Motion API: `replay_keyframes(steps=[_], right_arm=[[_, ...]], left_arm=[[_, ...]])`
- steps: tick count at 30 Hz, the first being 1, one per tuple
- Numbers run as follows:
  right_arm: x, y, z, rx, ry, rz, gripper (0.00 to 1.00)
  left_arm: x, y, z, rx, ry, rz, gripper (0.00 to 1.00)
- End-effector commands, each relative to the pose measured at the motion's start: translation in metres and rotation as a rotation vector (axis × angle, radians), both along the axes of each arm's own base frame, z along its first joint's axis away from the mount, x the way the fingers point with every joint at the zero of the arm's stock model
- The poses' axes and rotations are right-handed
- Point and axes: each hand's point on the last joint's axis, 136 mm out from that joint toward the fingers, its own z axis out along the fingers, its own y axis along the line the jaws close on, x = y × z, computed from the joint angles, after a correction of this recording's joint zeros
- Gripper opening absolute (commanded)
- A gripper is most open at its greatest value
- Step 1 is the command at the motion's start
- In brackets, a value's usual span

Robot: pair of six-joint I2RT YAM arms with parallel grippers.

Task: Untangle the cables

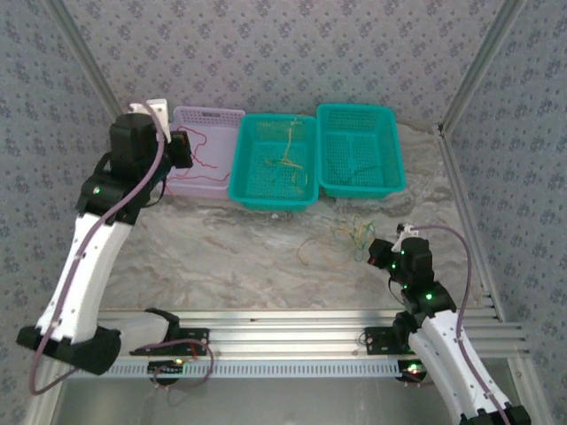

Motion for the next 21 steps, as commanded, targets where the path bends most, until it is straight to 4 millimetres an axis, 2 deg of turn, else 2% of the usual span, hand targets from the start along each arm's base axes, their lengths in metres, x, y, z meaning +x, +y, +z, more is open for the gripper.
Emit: replay_keyframes(steps=[1, 7, 11, 14, 21], right_arm=[[0.001, 0.009, 0.023, 0.002, -0.056, 0.052, 0.0], [-0.002, 0.025, 0.048, 0.023, -0.118, 0.135, 0.0], [-0.007, 0.043, 0.068, 0.035, -0.171, 0.235, 0.0], [-0.012, 0.054, 0.079, 0.029, -0.199, 0.288, 0.0], [-0.015, 0.067, 0.082, -0.005, -0.22, 0.328, 0.0]], left_arm=[[0.039, 0.003, -0.014, -0.033, -0.02, 0.015, 0.0], [0.109, 0.024, -0.077, -0.103, 0.055, 0.075, 0.0], [0.152, 0.039, -0.112, -0.116, 0.099, 0.121, 0.0], [0.179, 0.035, -0.131, -0.109, 0.154, 0.104, 0.0], [0.224, 0.023, -0.195, -0.113, 0.283, 0.095, 0.01]])
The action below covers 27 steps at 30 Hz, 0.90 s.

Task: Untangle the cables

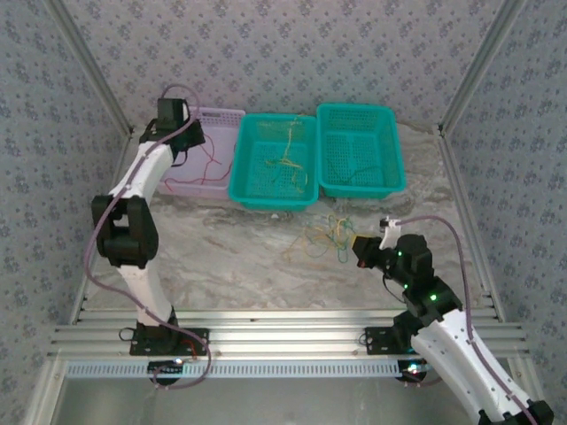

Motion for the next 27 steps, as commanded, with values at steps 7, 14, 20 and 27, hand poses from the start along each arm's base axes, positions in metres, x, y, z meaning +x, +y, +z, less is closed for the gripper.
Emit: replay_keyframes(steps=[7, 14, 20, 27], right_arm=[[0.005, 0.011, 0.029, -0.016, -0.089, 0.041, 0.0], [0.008, 0.015, 0.043, -0.016, -0.106, 0.053, 0.0], [0.009, 0.019, 0.055, 0.009, -0.134, 0.067, 0.0], [0.003, 0.034, 0.076, 0.079, -0.172, 0.15, 0.0]], left_arm=[[0.024, -0.022, -0.036, -0.039, 0.094, -0.025, 0.62], [0.014, -0.032, -0.009, -0.043, 0.071, -0.043, 0.81], [-0.02, -0.045, 0.061, -0.077, -0.032, -0.092, 0.88], [-0.102, -0.108, 0.12, -0.177, -0.114, -0.261, 0.92]])
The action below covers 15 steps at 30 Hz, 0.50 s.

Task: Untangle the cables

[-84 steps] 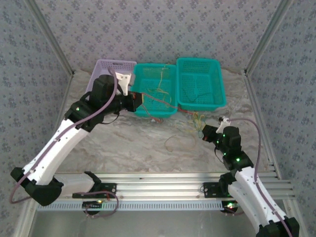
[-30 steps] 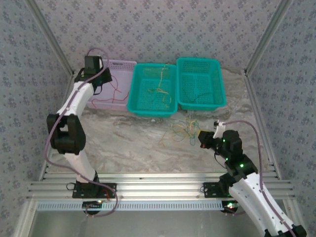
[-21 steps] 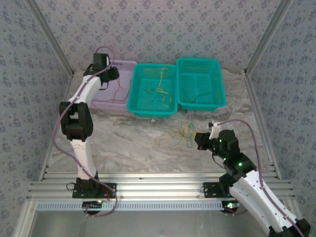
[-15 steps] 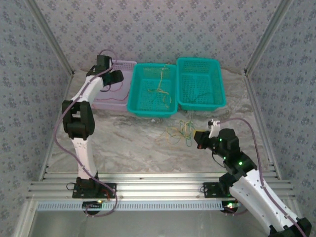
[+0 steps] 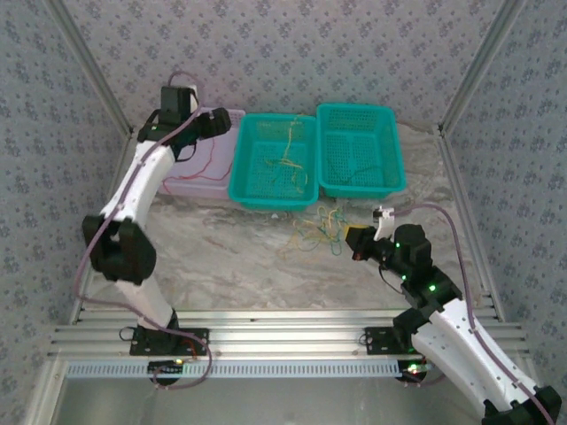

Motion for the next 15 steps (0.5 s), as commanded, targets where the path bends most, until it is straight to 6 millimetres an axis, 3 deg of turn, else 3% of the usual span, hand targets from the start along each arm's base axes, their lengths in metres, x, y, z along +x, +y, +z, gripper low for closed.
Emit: replay_keyframes(steps=[1, 11, 15], right_arm=[[-0.005, 0.012, 0.035, 0.073, -0.082, 0.07, 0.0], [0.0, 0.012, 0.035, 0.138, -0.064, 0.035, 0.0], [0.003, 0.009, 0.034, 0.131, -0.063, 0.008, 0.0]], left_arm=[[-0.046, -0.041, 0.02, -0.083, -0.015, -0.12, 0.92], [-0.18, -0.14, 0.012, -0.333, 0.077, -0.408, 0.94], [-0.224, -0.161, 0.008, -0.416, 0.115, -0.488, 0.95]])
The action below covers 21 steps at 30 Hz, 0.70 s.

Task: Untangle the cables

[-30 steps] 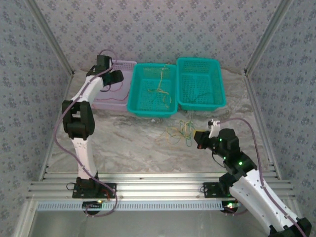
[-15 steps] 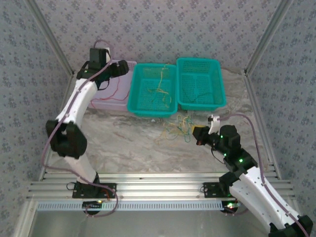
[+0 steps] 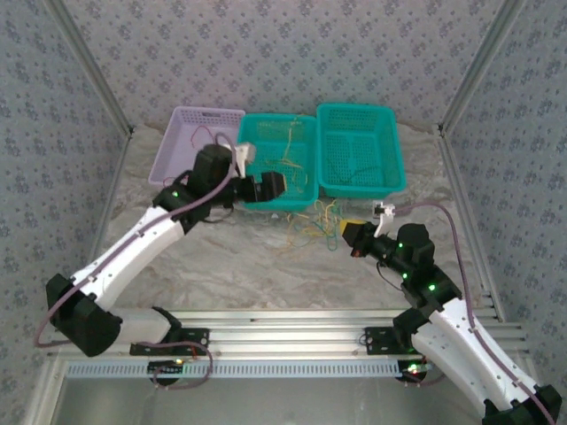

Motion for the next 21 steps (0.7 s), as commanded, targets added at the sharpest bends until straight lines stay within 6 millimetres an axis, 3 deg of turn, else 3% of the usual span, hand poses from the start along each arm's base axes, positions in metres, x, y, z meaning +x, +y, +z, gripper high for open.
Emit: replay_keyframes(steps=[1, 4, 8, 16, 21], right_arm=[[0.005, -0.003, 0.009, 0.023, -0.023, -0.037, 0.0], [0.009, -0.008, 0.006, -0.004, -0.034, -0.071, 0.0], [0.014, -0.011, 0.006, -0.014, -0.045, -0.101, 0.0], [0.016, -0.004, 0.008, -0.036, -0.065, -0.096, 0.0], [0.014, -0.001, 0.009, -0.058, -0.086, -0.095, 0.0]], left_arm=[[-0.034, -0.018, 0.035, -0.182, 0.0, -0.061, 0.95], [-0.061, -0.035, 0.039, -0.235, 0.032, -0.118, 0.96], [-0.083, -0.049, 0.039, -0.307, 0.079, -0.143, 0.98], [-0.106, -0.08, 0.033, -0.355, 0.146, -0.205, 0.98], [-0.109, -0.083, 0.021, -0.315, 0.179, -0.182, 0.97]])
